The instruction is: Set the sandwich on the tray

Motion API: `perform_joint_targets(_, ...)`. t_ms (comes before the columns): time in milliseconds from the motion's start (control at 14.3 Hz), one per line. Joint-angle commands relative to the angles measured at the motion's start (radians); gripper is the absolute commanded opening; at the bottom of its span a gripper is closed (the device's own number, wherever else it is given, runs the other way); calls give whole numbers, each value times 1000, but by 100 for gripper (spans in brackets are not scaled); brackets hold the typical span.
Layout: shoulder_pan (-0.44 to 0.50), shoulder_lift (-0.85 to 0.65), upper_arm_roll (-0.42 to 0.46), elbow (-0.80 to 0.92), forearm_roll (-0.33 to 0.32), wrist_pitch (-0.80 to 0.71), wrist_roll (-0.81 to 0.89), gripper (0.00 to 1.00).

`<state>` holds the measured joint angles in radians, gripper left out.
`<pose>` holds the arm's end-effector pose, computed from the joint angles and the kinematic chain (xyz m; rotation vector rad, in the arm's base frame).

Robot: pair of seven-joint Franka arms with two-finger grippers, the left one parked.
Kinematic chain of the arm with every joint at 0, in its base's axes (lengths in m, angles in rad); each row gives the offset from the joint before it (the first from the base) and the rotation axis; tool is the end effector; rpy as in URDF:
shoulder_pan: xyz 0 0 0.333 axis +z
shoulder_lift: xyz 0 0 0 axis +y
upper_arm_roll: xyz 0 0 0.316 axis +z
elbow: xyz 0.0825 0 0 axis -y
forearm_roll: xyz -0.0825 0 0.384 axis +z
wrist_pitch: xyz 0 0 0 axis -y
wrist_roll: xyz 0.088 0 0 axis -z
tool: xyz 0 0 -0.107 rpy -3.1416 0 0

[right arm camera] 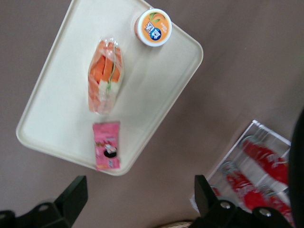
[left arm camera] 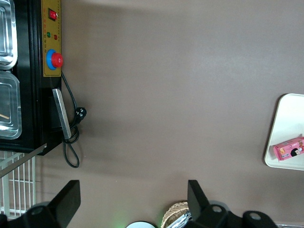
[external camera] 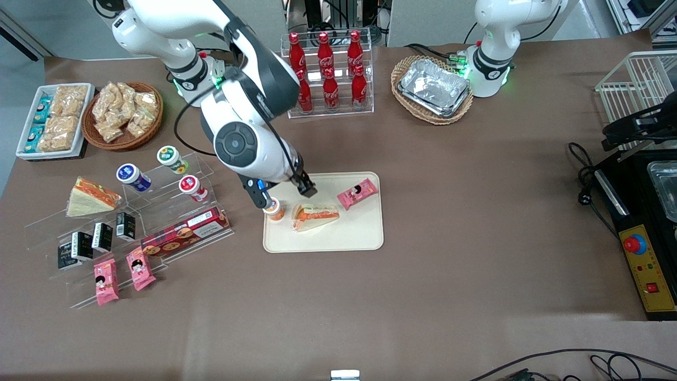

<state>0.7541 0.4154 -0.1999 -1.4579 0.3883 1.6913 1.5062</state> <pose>0.5333 0.3959 0.4405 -2.6928 1.5118 0.5371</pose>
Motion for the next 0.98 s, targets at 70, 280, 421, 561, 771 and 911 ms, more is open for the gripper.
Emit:
perform_joint_targets(70,-7,-139,2,-13,27,-68,-156,100)
perform_joint_targets(280,-53,-194,16,-12,23,-111,-211,100)
perform_joint_targets(421,-148,-245,60,-10,23,-165,-337,100)
perform_joint_targets(561,-284,-294,131,-10,23,-205,-484,100)
perform_joint_targets(771,-476,-329,256,-13,0,-294,-693,100)
perform_joint_targets(911,-533,-351,278,-19,-52,-335,-811,100)
